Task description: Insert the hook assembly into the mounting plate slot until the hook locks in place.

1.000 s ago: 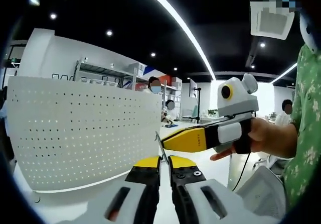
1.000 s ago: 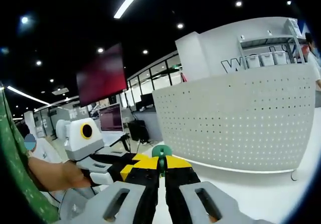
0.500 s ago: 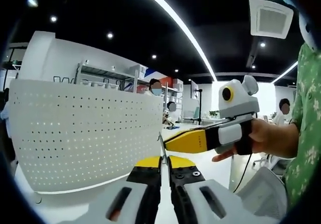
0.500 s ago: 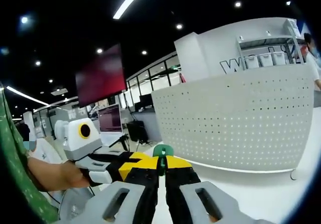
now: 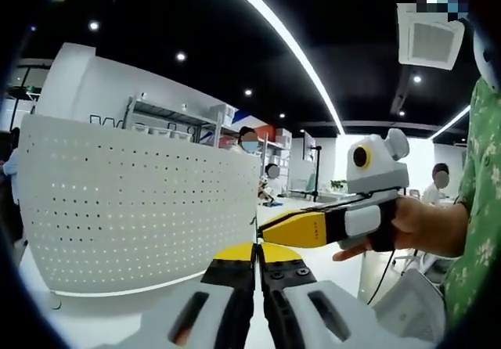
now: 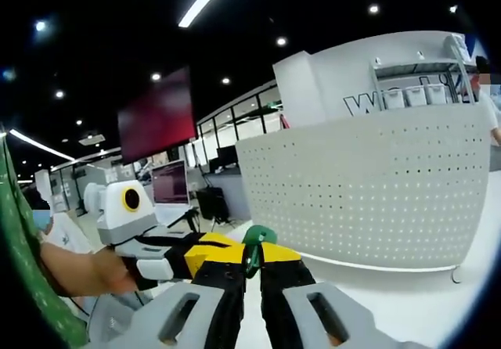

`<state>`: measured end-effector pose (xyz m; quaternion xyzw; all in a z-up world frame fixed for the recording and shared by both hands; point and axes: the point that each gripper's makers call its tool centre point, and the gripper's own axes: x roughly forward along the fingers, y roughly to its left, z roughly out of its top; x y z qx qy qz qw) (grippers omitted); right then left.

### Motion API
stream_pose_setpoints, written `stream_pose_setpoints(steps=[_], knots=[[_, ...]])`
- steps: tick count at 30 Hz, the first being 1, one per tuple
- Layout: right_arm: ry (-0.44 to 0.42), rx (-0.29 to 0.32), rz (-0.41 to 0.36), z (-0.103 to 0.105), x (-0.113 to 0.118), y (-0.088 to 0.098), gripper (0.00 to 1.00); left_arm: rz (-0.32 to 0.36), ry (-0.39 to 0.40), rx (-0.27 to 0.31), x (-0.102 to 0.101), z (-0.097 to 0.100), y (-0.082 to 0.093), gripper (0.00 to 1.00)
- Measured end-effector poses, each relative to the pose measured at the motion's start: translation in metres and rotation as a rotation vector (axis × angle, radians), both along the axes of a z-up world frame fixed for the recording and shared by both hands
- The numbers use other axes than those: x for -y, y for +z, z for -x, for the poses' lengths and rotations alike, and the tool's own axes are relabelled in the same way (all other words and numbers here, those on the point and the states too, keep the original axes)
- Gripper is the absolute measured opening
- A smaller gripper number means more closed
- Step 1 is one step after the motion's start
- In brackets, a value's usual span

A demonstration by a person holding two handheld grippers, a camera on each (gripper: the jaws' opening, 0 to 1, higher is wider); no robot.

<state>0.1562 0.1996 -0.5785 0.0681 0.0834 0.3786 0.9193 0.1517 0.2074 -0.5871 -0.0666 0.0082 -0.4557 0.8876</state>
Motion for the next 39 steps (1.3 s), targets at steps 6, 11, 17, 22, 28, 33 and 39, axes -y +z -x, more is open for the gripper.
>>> stream_pose_setpoints(steps=[6,11,17,22,28,33,39], knots=[[-0.016,0.021,-0.027,-0.001,-0.001,0.006,0.04,0.005,0.019,0.001,-0.002,-0.003,0.0,0.01],[-0.044,0.029,-0.018,-0.003,0.001,0.006,0.04,0.014,0.048,-0.001,-0.004,-0.007,0.001,0.01],[-0.066,0.03,-0.016,-0.005,0.001,0.004,0.04,0.034,0.079,-0.011,-0.007,-0.01,0.001,0.01],[-0.069,0.014,-0.04,-0.007,-0.001,0.005,0.04,0.059,0.082,-0.021,-0.007,-0.01,0.003,0.01],[-0.076,0.011,-0.053,-0.008,-0.001,0.006,0.03,0.062,0.098,-0.009,-0.008,-0.01,0.005,0.01],[-0.085,0.006,-0.063,-0.01,-0.002,0.007,0.03,0.053,0.127,0.022,-0.006,-0.008,0.009,0.01],[-0.088,-0.008,-0.098,-0.009,-0.002,0.009,0.03,0.053,0.142,0.04,-0.007,-0.008,0.011,0.01]])
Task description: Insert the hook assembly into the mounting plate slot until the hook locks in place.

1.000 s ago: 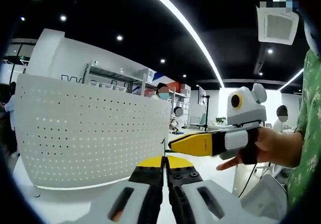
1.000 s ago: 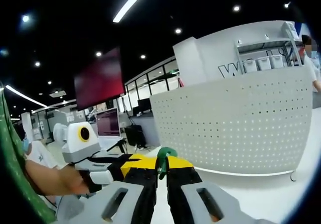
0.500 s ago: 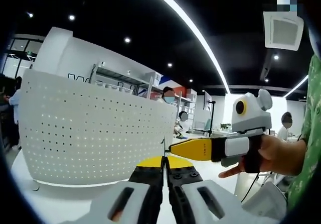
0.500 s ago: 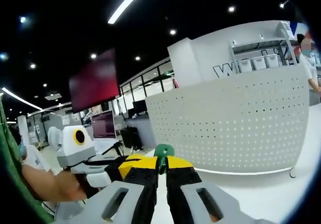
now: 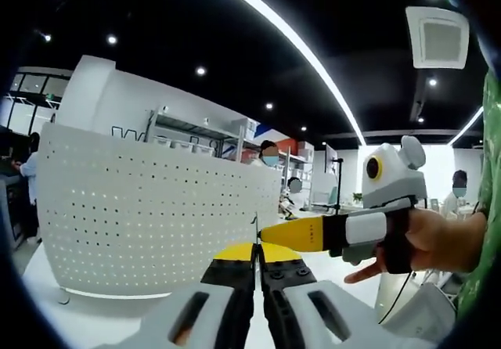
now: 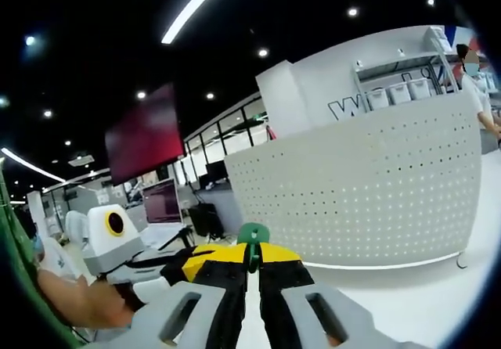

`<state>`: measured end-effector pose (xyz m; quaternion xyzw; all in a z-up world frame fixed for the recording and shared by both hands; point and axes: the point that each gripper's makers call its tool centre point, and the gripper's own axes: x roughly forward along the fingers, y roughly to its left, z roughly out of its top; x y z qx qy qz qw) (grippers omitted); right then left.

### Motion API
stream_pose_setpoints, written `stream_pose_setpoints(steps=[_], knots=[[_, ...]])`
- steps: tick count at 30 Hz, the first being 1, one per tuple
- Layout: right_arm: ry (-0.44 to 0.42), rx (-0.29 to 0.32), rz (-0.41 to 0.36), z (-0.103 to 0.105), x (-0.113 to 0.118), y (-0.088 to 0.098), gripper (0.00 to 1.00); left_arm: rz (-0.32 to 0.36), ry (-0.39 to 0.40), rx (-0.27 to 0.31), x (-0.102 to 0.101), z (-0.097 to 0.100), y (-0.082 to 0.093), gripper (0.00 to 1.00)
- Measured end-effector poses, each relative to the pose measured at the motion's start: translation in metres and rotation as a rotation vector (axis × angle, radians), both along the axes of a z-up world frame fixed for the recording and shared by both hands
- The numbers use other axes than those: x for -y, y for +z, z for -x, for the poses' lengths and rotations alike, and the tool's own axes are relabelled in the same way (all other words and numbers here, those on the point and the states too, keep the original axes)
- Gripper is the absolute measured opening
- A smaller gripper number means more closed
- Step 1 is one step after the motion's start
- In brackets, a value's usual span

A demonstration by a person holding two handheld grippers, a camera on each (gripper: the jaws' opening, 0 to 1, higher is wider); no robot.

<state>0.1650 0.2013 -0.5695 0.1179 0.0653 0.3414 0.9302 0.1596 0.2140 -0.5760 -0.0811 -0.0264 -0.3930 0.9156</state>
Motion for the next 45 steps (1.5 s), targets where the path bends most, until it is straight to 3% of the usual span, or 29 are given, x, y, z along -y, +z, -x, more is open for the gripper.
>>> stream_pose_setpoints(steps=[9,20,24,28,38,45], knots=[[0.018,-0.034,-0.058,0.001,-0.002,0.002,0.01,-0.013,0.004,0.025,-0.002,0.001,0.002,0.01],[0.024,-0.026,-0.054,0.002,-0.002,0.003,0.01,-0.025,-0.025,0.026,0.0,0.002,0.003,0.03],[0.023,-0.023,-0.063,0.003,-0.001,0.005,0.01,-0.03,-0.023,0.014,0.002,0.001,0.001,0.14],[0.02,-0.014,-0.059,0.003,-0.001,0.006,0.01,-0.038,-0.033,0.011,0.003,0.002,-0.002,0.13],[-0.008,-0.002,-0.053,0.001,0.008,0.007,0.01,-0.048,-0.041,0.0,0.0,0.0,-0.005,0.22],[-0.029,0.009,-0.051,0.0,0.015,0.009,0.01,-0.068,-0.109,-0.01,-0.005,0.003,-0.008,0.26]])
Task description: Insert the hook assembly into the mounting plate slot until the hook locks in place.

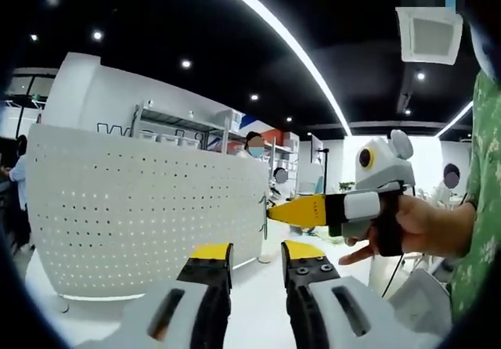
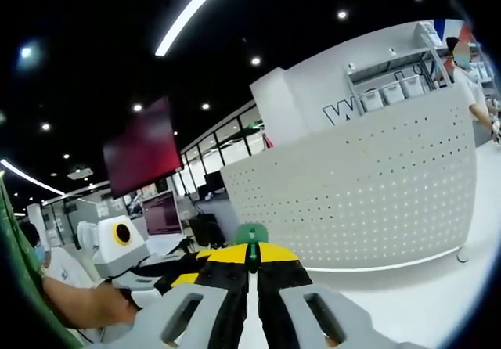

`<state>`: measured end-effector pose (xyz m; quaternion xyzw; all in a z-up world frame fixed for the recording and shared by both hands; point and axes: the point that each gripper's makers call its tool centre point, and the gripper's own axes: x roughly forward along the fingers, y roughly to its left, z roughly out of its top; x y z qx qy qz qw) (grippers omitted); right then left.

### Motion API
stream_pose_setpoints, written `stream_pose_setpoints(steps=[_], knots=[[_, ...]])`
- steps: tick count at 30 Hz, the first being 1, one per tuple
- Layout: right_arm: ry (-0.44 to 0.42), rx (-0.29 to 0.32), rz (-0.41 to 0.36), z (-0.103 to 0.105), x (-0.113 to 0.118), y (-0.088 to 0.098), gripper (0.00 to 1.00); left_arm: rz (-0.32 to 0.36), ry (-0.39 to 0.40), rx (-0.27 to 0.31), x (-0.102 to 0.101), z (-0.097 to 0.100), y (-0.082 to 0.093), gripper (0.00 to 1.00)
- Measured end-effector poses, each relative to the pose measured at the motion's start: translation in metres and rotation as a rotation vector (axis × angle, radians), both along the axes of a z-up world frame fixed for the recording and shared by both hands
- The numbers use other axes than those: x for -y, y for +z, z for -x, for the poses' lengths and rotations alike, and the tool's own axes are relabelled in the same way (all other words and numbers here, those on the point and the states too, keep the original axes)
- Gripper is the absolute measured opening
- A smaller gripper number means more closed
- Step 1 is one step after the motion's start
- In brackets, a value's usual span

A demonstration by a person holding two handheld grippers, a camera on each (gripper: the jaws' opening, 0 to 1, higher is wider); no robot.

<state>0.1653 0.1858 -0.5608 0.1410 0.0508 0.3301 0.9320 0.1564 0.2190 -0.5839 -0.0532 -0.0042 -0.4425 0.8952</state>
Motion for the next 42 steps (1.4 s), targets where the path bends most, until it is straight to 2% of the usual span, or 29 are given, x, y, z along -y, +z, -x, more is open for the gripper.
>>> stream_pose_setpoints(steps=[6,9,11,14,18,22,31,35,42], knots=[[-0.034,0.021,0.019,0.001,0.008,0.0,0.01,0.003,-0.009,-0.007,-0.009,0.003,0.001,0.29],[-0.079,0.064,0.054,0.001,0.016,-0.002,0.01,-0.001,-0.008,-0.001,-0.014,0.005,0.002,0.29],[-0.11,0.087,0.097,0.0,0.021,-0.008,0.01,0.0,-0.008,-0.004,-0.019,0.006,0.002,0.28],[-0.129,0.085,0.081,0.004,0.026,-0.019,0.01,-0.001,-0.004,-0.001,-0.025,0.008,0.002,0.28],[-0.174,0.1,0.11,0.005,0.033,-0.034,0.01,-0.007,0.004,0.01,-0.032,0.011,0.005,0.27],[-0.221,0.145,0.153,0.009,0.039,-0.044,0.01,-0.002,0.01,0.017,-0.037,0.013,0.007,0.27],[-0.293,0.158,0.172,0.012,0.052,-0.06,0.01,-0.001,-0.003,0.02,-0.037,0.016,0.009,0.26],[-0.319,0.158,0.205,0.012,0.059,-0.068,0.01,0.0,-0.006,0.024,-0.041,0.016,0.01,0.26],[-0.357,0.159,0.235,0.018,0.07,-0.073,0.01,0.007,-0.008,0.046,-0.049,0.02,0.018,0.26]])
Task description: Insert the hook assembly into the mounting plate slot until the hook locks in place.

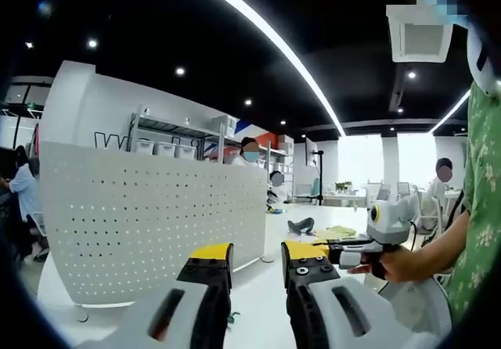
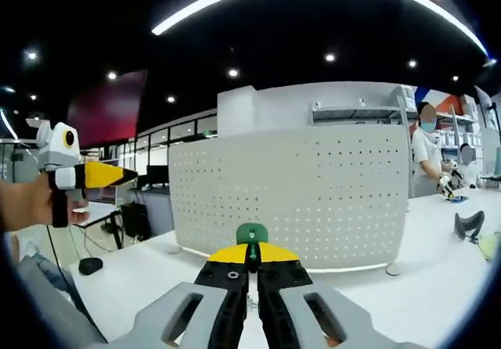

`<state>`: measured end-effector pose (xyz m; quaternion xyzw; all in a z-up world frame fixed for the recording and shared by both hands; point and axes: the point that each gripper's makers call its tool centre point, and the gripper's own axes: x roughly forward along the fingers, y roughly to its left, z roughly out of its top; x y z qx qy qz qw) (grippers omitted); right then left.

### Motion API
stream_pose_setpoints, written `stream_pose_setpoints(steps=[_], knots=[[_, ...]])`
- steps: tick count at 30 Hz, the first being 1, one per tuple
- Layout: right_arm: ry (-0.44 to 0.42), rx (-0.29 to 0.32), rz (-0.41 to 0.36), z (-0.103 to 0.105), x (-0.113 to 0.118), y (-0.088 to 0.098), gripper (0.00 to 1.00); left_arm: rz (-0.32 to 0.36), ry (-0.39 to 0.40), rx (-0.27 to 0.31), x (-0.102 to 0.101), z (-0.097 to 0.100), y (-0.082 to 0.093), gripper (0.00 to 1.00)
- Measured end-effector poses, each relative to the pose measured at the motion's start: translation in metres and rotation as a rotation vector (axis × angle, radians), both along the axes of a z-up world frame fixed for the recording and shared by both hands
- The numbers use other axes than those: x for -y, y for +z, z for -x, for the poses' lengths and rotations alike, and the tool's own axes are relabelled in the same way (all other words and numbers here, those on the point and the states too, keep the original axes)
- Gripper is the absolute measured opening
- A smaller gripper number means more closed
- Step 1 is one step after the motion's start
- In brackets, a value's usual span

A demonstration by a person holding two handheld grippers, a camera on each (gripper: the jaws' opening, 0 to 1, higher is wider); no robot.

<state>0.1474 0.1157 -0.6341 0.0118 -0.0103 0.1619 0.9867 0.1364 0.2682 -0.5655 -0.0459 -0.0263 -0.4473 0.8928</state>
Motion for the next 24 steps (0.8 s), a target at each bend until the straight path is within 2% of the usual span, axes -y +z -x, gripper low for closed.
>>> stream_pose_setpoints(steps=[8,16,24], knots=[[-0.018,0.005,0.012,0.005,0.003,-0.001,0.01,-0.018,0.013,0.055,-0.022,0.012,0.009,0.26],[-0.014,0.01,0.021,0.007,0.002,-0.001,0.01,-0.036,0.072,0.086,-0.059,0.022,0.019,0.25],[-0.018,0.017,0.015,0.008,0.004,0.001,0.01,-0.067,0.09,0.107,-0.074,0.028,0.031,0.24]])
